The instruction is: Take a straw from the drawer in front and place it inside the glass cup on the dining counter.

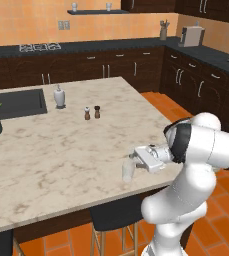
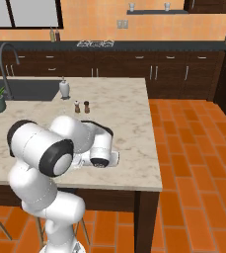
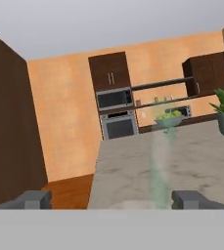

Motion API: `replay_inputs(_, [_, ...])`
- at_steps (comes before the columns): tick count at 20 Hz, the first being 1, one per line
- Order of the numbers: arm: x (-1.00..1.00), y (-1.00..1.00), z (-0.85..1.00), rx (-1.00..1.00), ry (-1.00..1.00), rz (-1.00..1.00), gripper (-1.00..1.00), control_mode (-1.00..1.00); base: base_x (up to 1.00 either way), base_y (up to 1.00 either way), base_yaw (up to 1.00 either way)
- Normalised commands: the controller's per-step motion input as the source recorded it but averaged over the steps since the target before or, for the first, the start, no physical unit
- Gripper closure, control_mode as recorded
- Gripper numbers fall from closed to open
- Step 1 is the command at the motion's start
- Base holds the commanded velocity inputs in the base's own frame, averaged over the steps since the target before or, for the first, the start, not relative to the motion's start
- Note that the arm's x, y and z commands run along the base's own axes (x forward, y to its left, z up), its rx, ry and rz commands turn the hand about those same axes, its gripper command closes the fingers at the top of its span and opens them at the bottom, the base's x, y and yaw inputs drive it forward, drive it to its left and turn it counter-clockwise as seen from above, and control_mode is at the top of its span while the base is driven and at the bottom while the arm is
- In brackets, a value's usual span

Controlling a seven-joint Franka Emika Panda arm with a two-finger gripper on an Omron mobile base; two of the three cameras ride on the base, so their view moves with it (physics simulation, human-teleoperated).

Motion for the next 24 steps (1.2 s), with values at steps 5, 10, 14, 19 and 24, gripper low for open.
replay_inputs(5, [-0.02, -0.05, 0.10, -0.20, -0.04, -0.12, -1.00, -1.00, 0.00, 0.00, 0.00])
replay_inputs(10, [-0.12, 0.00, 0.16, -0.18, -0.04, -0.09, -1.00, -1.00, 0.00, 0.00, 0.00])
replay_inputs(14, [-0.63, 0.00, 0.59, -0.21, -0.17, -0.13, -1.00, -1.00, 0.00, 0.00, 0.00])
replay_inputs(19, [-0.80, 0.00, 0.89, -0.22, -0.22, -0.12, -1.00, -1.00, 0.00, 0.00, 0.00])
replay_inputs(24, [-1.00, 0.09, 0.85, -0.33, -0.20, -0.04, -1.00, -1.00, 0.00, 0.00, 0.00])
